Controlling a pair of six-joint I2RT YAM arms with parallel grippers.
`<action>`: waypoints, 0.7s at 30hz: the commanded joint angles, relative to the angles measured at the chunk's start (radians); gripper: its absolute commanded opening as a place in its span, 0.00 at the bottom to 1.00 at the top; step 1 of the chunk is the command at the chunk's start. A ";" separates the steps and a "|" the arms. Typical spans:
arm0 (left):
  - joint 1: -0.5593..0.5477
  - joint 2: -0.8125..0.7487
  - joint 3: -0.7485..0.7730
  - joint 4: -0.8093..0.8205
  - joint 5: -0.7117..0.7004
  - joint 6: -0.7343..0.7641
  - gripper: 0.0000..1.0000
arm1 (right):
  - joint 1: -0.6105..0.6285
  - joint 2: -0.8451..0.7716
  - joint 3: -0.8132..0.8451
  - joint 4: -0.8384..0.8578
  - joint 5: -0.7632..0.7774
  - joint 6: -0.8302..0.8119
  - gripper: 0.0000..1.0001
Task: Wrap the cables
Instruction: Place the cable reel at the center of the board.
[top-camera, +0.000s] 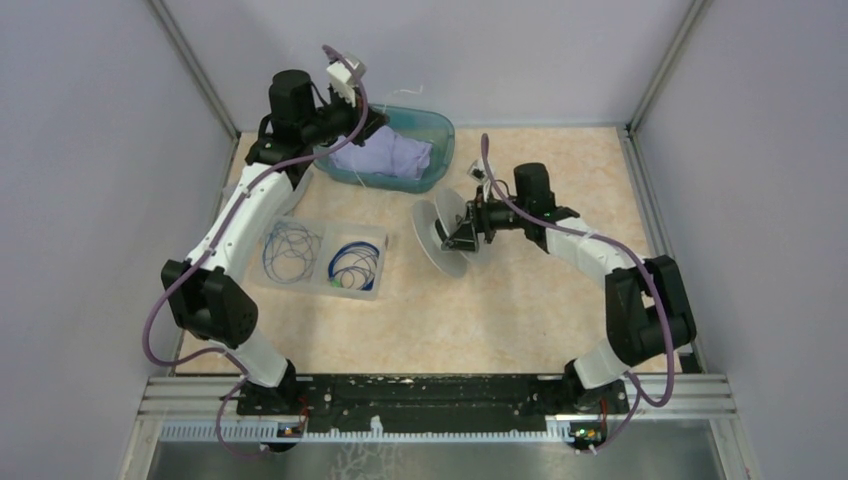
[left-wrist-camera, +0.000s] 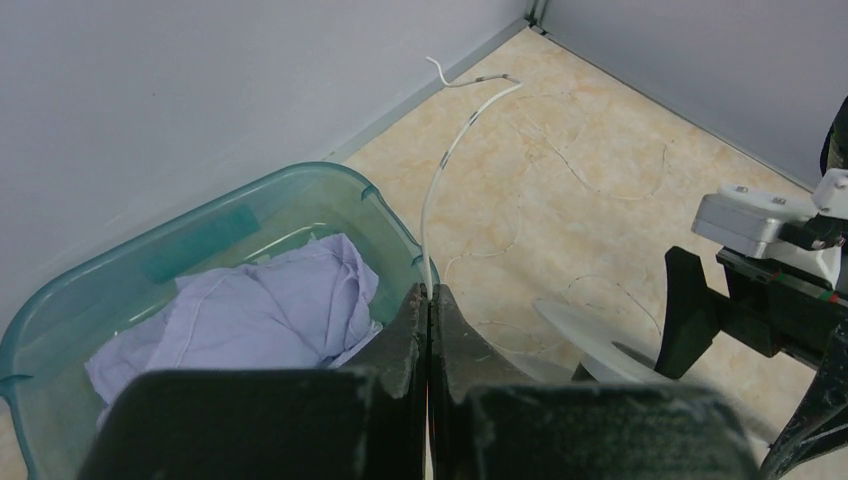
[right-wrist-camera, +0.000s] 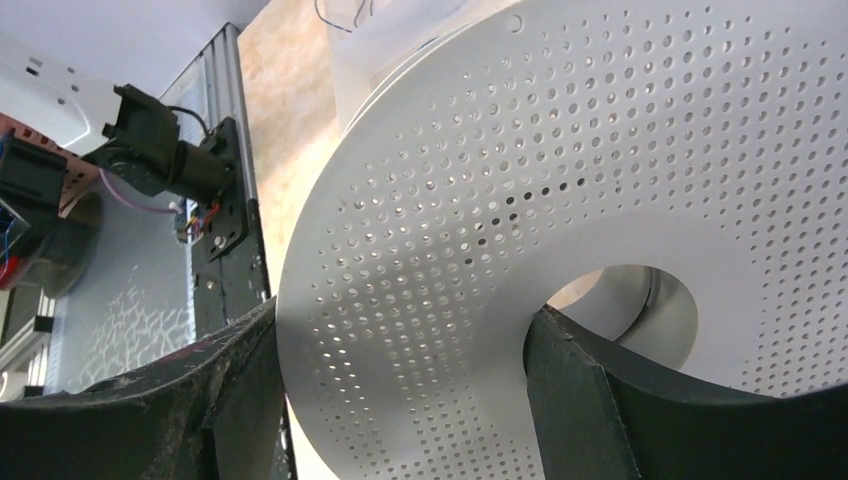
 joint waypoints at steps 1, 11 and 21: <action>-0.006 -0.036 -0.026 0.034 0.017 0.012 0.00 | 0.016 -0.029 0.084 0.036 -0.121 -0.015 0.02; -0.007 -0.025 -0.034 0.069 0.017 0.022 0.00 | 0.128 -0.065 -0.006 0.300 -0.258 0.261 0.00; -0.006 -0.020 -0.044 0.071 0.024 0.032 0.00 | 0.160 0.123 -0.212 1.360 -0.207 0.999 0.00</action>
